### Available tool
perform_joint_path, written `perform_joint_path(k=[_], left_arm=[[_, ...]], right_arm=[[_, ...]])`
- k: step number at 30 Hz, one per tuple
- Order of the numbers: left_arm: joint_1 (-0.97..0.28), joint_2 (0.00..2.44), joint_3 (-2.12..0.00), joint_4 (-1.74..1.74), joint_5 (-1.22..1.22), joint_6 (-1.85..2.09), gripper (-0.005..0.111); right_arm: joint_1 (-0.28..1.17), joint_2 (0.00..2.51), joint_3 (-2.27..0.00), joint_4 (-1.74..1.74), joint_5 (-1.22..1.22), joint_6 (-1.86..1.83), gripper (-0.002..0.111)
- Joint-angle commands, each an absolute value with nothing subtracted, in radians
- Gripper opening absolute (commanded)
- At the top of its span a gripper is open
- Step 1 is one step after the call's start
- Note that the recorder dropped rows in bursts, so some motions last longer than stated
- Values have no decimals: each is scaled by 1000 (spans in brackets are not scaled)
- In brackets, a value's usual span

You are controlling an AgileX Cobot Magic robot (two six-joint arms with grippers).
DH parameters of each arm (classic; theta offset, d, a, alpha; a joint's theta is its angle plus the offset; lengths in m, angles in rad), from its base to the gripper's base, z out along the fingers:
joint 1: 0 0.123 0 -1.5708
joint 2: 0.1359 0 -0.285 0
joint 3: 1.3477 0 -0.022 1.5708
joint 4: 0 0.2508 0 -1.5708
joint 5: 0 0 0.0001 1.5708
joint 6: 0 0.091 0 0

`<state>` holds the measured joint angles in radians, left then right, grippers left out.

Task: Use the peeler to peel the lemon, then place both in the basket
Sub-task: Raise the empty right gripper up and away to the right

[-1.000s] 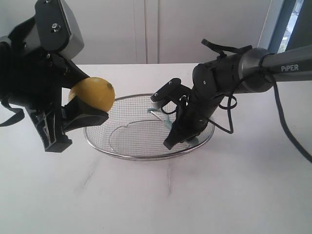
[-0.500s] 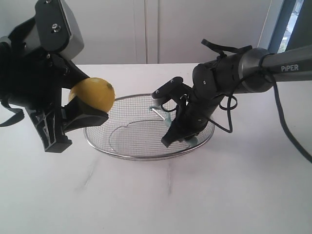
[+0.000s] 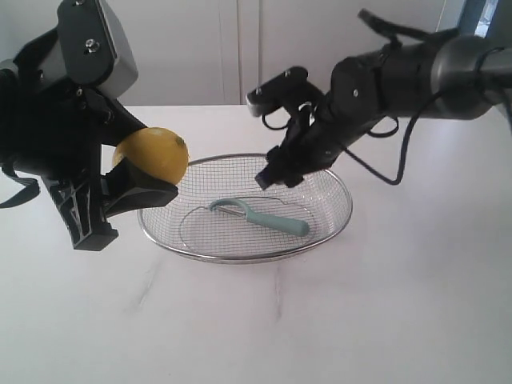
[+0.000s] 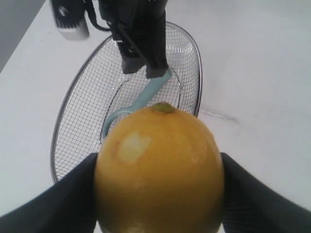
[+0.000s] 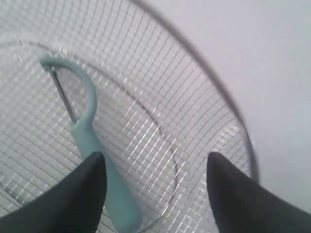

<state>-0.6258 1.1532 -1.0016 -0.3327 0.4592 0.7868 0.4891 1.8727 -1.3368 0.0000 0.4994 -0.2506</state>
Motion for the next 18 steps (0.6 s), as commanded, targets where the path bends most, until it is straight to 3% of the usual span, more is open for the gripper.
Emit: perform_joint_path(k=[1, 8, 10, 15, 18], left_arm=[[-624, 1140, -1000, -357, 462, 781, 0], [-624, 1140, -1000, -357, 462, 781, 0], [-624, 1140, -1000, -357, 462, 781, 0], [-624, 1140, -1000, -357, 462, 781, 0], [-624, 1140, -1000, -357, 462, 781, 0]], right_arm=[[488, 1746, -1362, 0, 521, -246, 57], [488, 1536, -1365, 0, 742, -248, 55], [488, 1475, -1365, 0, 858, -248, 47], [488, 1353, -1333, -87, 1158, -248, 5], [488, 1278, -1274, -133, 1125, -248, 0]])
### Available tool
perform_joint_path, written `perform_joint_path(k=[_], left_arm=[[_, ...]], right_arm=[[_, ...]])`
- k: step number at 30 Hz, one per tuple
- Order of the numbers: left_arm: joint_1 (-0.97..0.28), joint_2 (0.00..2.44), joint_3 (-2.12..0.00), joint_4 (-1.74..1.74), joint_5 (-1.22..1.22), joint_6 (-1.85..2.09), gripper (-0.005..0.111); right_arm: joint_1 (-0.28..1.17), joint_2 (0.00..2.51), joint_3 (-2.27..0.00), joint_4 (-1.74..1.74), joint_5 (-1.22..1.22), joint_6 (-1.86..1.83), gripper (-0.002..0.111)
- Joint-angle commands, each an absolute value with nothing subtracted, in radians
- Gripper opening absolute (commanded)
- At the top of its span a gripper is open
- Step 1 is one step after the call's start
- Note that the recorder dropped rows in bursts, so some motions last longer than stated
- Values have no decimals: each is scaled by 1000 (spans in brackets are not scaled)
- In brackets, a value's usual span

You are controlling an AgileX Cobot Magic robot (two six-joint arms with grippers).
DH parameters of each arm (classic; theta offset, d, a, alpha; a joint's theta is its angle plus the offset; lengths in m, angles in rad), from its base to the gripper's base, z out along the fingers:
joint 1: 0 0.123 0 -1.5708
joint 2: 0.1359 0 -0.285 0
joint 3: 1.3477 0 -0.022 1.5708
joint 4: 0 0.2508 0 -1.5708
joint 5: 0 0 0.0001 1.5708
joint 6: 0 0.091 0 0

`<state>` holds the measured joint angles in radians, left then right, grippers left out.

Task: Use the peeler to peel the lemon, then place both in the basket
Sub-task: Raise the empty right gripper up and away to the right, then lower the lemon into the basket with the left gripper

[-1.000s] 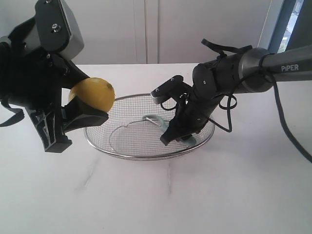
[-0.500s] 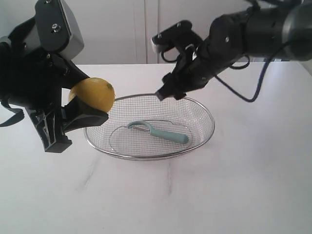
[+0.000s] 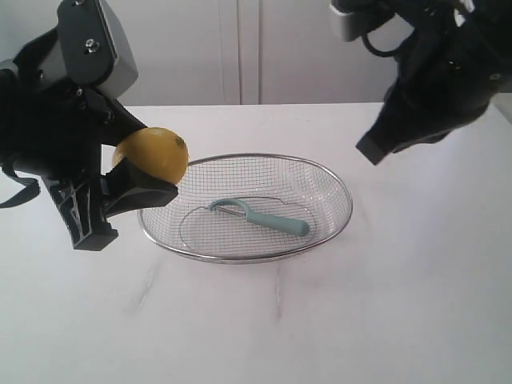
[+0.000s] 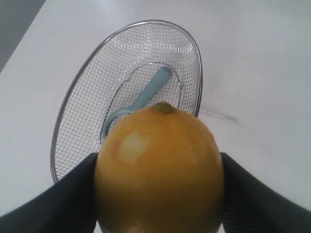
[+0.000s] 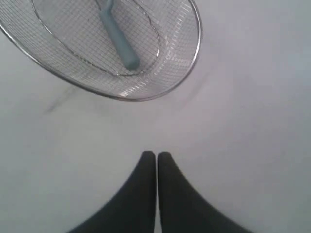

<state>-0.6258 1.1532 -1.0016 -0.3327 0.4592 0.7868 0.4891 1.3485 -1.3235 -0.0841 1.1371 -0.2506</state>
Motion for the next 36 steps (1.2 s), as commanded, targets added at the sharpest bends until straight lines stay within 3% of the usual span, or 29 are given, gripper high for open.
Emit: perform_joint_path(k=[1, 12, 23, 36], left_arm=[[-624, 1140, -1000, -357, 462, 781, 0], [-624, 1140, -1000, -357, 437, 785, 0], [-624, 1163, -1000, -358, 87, 777, 0], [-624, 1376, -1000, -359, -258, 777, 0]], right_arm=[[488, 1260, -1253, -135, 1098, -248, 0], [488, 1208, -1118, -135, 975, -250, 0], [488, 1181, -1116, -135, 993, -250, 0], [488, 1166, -1116, -133, 993, -250, 0]])
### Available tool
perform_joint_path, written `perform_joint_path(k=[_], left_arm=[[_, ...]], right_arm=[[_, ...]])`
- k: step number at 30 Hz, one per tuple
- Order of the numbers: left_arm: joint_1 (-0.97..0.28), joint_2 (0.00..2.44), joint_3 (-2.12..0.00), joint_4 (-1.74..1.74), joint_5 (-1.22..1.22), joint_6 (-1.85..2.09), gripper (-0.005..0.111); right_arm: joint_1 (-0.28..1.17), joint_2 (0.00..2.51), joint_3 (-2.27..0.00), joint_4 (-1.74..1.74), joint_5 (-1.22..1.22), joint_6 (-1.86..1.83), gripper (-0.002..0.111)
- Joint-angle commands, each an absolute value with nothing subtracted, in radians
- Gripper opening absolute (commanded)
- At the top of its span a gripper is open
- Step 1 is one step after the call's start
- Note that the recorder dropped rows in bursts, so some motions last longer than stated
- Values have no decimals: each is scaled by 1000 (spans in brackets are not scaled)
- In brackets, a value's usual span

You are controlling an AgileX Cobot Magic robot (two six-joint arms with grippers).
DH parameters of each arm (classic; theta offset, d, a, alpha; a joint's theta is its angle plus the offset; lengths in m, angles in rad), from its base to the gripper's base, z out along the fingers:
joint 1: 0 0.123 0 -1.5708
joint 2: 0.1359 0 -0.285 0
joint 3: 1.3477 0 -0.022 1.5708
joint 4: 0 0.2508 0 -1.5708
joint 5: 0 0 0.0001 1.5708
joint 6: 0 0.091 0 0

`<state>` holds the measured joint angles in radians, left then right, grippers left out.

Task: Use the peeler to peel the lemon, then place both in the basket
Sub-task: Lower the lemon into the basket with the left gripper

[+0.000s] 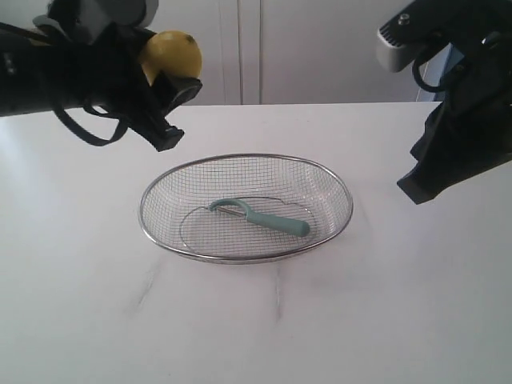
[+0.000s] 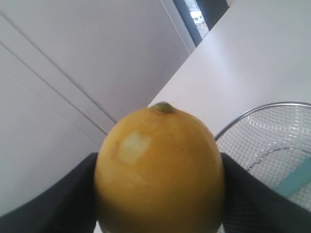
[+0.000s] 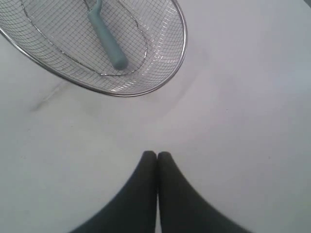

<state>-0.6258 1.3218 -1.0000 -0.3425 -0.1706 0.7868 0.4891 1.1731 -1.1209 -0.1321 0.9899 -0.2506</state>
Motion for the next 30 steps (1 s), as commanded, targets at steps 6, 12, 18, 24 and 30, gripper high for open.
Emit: perform_joint_path(k=[6, 12, 18, 24, 30], left_arm=[[-624, 1479, -1000, -359, -352, 777, 0], [-624, 1575, -1002, -359, -468, 777, 0], [-624, 1644, -1029, -359, -410, 679, 0], [-577, 1717, -1171, -366, -88, 651, 0], [-512, 1823, -1368, -366, 284, 501, 0]], right_arm=[[488, 1166, -1116, -133, 993, -250, 0], [488, 1166, -1116, -133, 993, -250, 0], [488, 1166, -1116, -133, 991, -250, 0], [488, 1166, -1116, -133, 984, -250, 0], [488, 1166, -1116, -133, 981, -250, 0]])
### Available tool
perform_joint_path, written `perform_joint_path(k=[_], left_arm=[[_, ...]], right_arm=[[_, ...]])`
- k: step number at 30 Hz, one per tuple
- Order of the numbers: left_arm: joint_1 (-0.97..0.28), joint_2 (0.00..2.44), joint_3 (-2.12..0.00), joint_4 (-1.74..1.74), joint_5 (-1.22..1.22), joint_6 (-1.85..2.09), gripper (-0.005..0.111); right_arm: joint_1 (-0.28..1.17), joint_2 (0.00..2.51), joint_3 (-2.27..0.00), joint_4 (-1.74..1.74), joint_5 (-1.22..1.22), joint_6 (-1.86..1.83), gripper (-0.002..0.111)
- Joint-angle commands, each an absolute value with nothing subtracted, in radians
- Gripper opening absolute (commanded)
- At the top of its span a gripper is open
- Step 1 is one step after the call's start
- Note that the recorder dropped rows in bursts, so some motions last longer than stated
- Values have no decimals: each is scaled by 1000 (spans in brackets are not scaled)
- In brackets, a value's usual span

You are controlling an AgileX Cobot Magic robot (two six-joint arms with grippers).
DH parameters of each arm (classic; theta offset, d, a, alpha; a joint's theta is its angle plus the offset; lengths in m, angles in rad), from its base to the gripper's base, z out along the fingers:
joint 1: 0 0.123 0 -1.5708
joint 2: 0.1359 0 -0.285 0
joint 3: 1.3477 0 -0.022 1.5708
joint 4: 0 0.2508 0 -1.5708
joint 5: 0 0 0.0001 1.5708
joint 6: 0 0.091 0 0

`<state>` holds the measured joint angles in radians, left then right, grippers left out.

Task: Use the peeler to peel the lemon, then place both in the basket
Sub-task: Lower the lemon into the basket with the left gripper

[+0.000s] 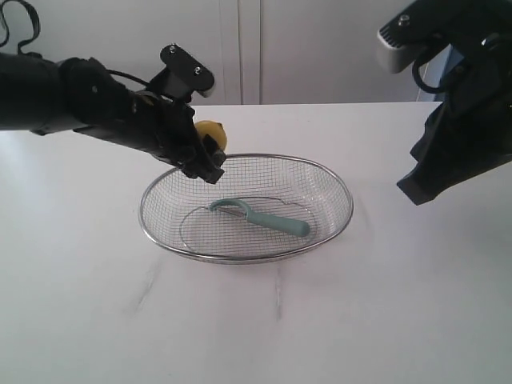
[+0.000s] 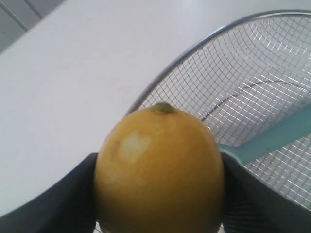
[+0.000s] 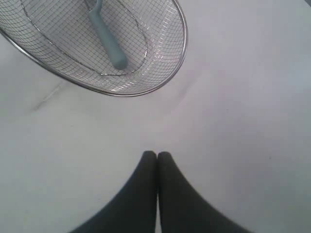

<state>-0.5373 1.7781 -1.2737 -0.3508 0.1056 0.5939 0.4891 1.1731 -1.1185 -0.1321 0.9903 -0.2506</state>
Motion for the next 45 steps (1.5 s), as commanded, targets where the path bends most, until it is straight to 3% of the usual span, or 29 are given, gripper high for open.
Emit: perform_joint_path(k=[1, 13, 45], left_arm=[[-512, 1838, -1392, -366, 325, 497, 0], [-512, 1994, -1474, -368, 423, 493, 0], [-512, 2043, -1474, -355, 501, 524, 0]], right_arm=[[488, 1166, -1116, -133, 981, -250, 0], [488, 1166, -1116, -133, 977, -250, 0], [488, 1166, -1116, -133, 971, -246, 0]])
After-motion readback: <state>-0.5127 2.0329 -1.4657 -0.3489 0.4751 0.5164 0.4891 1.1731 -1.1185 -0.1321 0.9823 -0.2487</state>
